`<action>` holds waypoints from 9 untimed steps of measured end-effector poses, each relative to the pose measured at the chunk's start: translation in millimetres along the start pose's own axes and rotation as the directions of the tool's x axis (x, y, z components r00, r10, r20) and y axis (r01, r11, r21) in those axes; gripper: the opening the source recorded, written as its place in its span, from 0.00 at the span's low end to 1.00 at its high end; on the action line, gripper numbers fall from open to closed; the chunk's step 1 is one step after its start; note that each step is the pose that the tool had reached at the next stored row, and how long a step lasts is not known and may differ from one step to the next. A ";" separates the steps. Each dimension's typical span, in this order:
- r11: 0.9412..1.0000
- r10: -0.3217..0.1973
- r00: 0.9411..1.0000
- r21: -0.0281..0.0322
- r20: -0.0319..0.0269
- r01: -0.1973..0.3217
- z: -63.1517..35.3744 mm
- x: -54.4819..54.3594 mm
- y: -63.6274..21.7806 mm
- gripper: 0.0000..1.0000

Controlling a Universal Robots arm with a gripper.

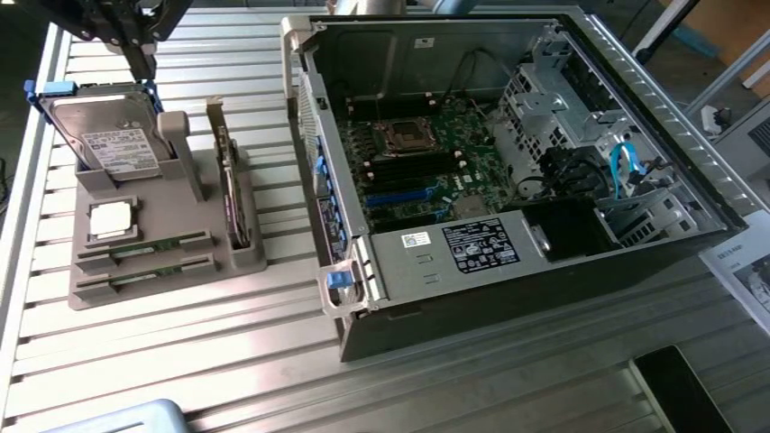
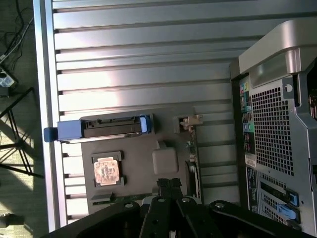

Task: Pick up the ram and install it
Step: 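Reach for the ram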

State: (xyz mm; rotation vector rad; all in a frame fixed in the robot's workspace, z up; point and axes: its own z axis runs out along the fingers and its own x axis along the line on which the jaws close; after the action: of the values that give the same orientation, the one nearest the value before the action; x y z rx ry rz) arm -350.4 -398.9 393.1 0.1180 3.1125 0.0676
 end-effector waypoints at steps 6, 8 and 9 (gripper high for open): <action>1.000 0.000 1.000 0.000 0.000 0.000 -0.2 7.7 -0.6 0.11; 1.000 0.000 1.000 0.000 0.000 0.000 -0.4 14.1 -1.0 0.11; 1.000 0.000 1.000 0.000 0.000 0.000 -0.4 15.7 -1.2 0.11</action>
State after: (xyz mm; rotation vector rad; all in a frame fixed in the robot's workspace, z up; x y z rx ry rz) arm -366.2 -398.9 393.1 0.1181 3.1125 0.0676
